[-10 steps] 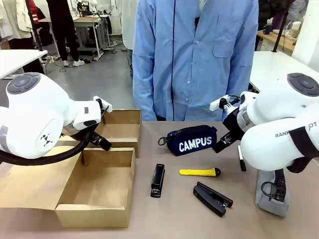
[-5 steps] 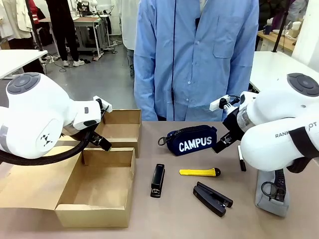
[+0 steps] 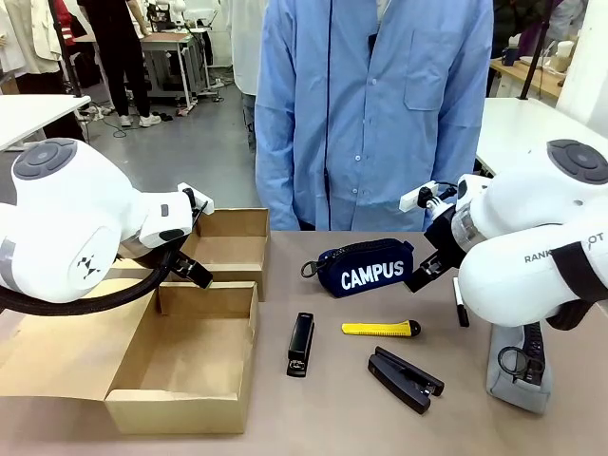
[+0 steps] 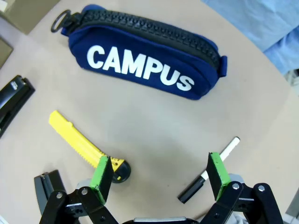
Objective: Place items inside the box.
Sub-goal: Pick up a Pencil pouch or Stapler and place it inside the Mailer Box closest to the robot.
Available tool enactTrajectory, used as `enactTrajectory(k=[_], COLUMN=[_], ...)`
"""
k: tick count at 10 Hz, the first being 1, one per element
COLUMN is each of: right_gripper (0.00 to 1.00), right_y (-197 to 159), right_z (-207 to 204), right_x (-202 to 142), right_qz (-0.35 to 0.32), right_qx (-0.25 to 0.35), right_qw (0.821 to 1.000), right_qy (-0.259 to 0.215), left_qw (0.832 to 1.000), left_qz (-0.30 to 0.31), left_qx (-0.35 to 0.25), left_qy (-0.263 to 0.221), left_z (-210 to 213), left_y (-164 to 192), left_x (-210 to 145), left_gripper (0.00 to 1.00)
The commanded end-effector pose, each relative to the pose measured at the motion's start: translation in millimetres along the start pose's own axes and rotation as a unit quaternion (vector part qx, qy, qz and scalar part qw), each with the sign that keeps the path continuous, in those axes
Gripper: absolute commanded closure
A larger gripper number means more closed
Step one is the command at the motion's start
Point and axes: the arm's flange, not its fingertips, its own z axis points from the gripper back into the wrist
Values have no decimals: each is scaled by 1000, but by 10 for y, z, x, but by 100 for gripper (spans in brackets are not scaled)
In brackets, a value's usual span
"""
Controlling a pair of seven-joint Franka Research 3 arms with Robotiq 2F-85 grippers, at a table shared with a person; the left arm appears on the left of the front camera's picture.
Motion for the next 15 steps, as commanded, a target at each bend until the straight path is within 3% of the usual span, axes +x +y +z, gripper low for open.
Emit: enactTrajectory(k=[1, 5, 7, 8, 9, 11, 12, 13, 15], right_gripper=[0, 0, 0, 0, 0, 0, 0, 0, 0], right_y=[-1, 0, -73, -162, -262, -653, -922, -1245, -1760], right_z=[3, 0, 520, 917, 1258, 1905, 2164, 2368, 2428], right_x=[1, 0, 150, 186, 142, -170, -466, -890, -1620], right_qz=[0, 0, -56, -107, -152, -277, -330, -393, -504], right_qx=[0, 0, 16, 63, 101, 175, 216, 243, 269], right_qw=[1000, 1000, 998, 992, 983, 945, 917, 880, 802], right_qy=[0, 0, 1, 23, 4, -22, -58, -109, -174], left_qw=[1000, 1000, 997, 991, 985, 964, 941, 911, 828], left_qz=[0, 0, 35, 96, 125, 149, 185, 257, 400], left_qx=[0, 0, -60, -85, -118, -220, -278, -313, -358], left_qy=[0, 0, -24, -20, -30, -31, -46, -77, -163], left_z=[0, 0, 652, 1078, 1397, 1847, 1982, 2036, 1952], left_y=[0, 0, 25, 87, 201, 605, 950, 1397, 1991], left_x=[0, 0, 100, 136, 114, -147, -366, -692, -1399], left_gripper=[0, 0, 0, 0, 0, 0, 0, 0, 0])
